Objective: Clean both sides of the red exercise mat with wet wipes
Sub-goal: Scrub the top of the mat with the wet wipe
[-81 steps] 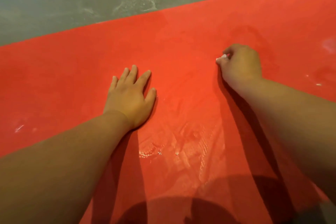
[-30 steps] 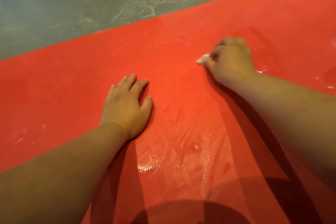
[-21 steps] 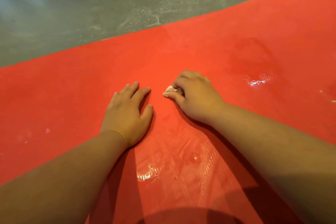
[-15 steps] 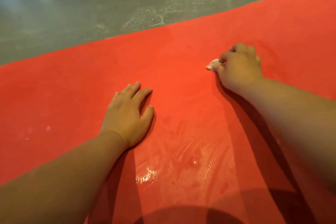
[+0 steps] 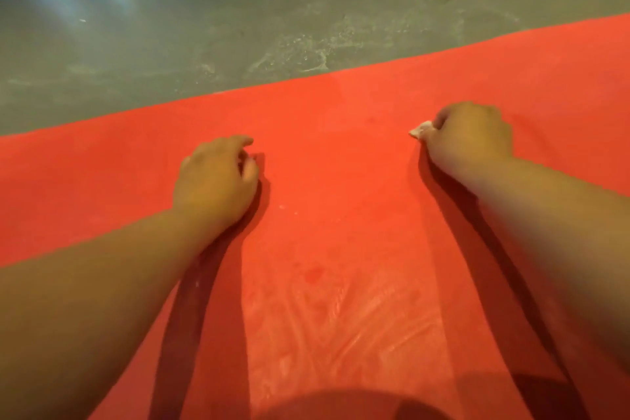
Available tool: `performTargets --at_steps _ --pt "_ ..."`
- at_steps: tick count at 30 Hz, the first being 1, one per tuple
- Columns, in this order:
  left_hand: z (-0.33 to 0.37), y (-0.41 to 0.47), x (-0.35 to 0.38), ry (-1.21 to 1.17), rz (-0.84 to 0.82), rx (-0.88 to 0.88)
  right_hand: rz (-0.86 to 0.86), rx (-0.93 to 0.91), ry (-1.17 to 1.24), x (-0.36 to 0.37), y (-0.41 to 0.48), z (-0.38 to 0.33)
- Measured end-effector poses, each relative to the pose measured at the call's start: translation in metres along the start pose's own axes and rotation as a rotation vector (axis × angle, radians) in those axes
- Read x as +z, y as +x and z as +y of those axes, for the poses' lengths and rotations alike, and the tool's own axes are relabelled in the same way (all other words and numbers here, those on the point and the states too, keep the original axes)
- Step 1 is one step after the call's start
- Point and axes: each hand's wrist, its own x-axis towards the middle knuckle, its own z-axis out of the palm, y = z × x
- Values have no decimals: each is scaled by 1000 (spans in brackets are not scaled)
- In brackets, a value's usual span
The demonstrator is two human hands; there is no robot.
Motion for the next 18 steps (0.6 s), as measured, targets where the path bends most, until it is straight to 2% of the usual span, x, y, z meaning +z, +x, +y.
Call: performTargets --at_steps 2,3,6,8,10,14,16,18 --pt "7 46 11 10 11 88 7 23 86 9 14 -19" --pt "13 68 18 9 4 132 1 -24 145 16 6 -39" --pt "25 119 42 -4 -40 222 -45 -343 350 33 -47 -101" --pt "22 133 59 18 -99 252 -85 -446 381 30 -50 -101" --pt "14 135 71 -8 -127 223 -78 -348 307 29 -17 -76" --pt "10 133 75 1 -78 144 7 -62 44 24 54 -33" --pt "15 133 72 16 -151 100 24 -102 13 28 42 -49" --pt "19 132 71 27 -211 85 -37 -224 126 28 14 -81"
